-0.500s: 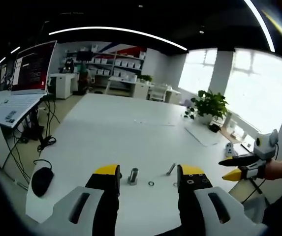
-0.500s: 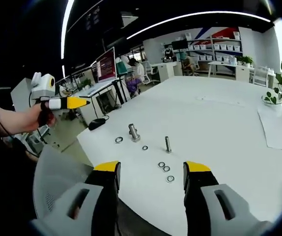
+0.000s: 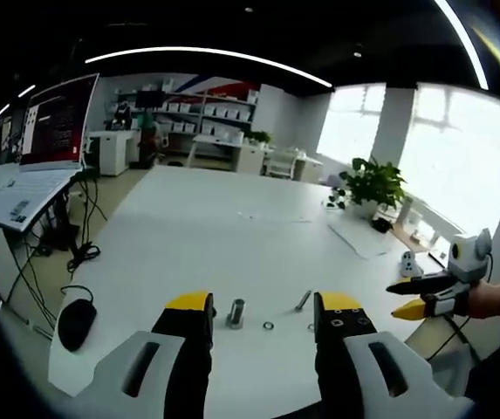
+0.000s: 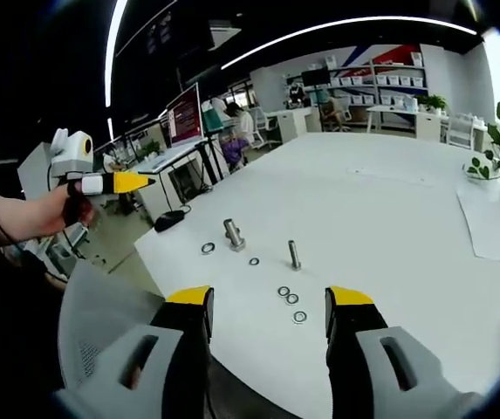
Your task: Place the washer onto the threaded stud by aligning its center hole with the stud, sliding it down to the base, and recovering from edge contact or off-axis alignment until the washer reaches the visible bottom stop.
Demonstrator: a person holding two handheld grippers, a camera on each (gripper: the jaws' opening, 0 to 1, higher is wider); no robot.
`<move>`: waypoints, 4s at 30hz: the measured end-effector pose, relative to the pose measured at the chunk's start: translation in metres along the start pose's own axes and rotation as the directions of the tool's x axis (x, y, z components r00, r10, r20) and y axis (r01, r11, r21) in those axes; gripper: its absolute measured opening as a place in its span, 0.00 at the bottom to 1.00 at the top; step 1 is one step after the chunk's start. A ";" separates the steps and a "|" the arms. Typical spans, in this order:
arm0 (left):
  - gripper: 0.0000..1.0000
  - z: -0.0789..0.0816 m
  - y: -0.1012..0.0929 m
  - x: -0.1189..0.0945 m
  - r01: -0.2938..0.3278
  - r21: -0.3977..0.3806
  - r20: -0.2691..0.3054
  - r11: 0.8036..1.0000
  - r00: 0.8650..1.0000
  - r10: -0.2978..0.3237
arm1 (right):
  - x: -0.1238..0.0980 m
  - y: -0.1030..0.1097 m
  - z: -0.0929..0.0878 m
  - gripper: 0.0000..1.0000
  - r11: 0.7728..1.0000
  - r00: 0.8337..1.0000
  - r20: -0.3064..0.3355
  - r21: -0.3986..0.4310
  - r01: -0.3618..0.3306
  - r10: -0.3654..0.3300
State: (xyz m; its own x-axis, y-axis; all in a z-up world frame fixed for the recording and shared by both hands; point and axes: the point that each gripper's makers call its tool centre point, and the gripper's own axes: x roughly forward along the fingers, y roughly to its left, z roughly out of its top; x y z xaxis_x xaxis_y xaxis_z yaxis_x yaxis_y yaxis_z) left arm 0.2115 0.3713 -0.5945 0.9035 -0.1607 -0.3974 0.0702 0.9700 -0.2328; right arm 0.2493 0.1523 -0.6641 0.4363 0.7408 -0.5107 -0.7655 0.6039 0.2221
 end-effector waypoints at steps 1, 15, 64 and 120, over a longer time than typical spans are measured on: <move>0.45 0.002 0.000 -0.001 -0.003 -0.005 0.007 1.000 1.000 0.003 | 0.001 0.001 -0.002 0.54 1.000 1.000 -0.004 -0.007 0.000 0.000; 0.45 -0.001 0.006 -0.004 -0.018 -0.035 0.010 0.999 1.000 0.018 | 0.005 -0.002 -0.008 0.54 1.000 1.000 -0.029 -0.004 0.000 0.000; 0.44 -0.024 0.020 -0.006 0.015 -0.029 -0.077 0.999 0.997 -0.017 | -0.001 0.004 -0.026 0.54 0.999 0.997 -0.069 0.000 0.044 -0.044; 0.44 -0.053 0.020 -0.014 0.056 0.008 -0.218 0.998 0.974 -0.053 | -0.008 0.011 -0.053 0.54 0.999 0.989 -0.144 0.030 0.037 -0.032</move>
State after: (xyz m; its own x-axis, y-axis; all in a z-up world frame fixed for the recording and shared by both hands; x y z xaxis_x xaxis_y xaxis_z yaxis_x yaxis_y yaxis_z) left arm 0.1780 0.3832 -0.6411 0.7845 -0.2478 -0.5685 0.1239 0.9609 -0.2478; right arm 0.2126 0.1377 -0.7016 0.3878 0.6710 -0.6320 -0.7343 0.6393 0.2281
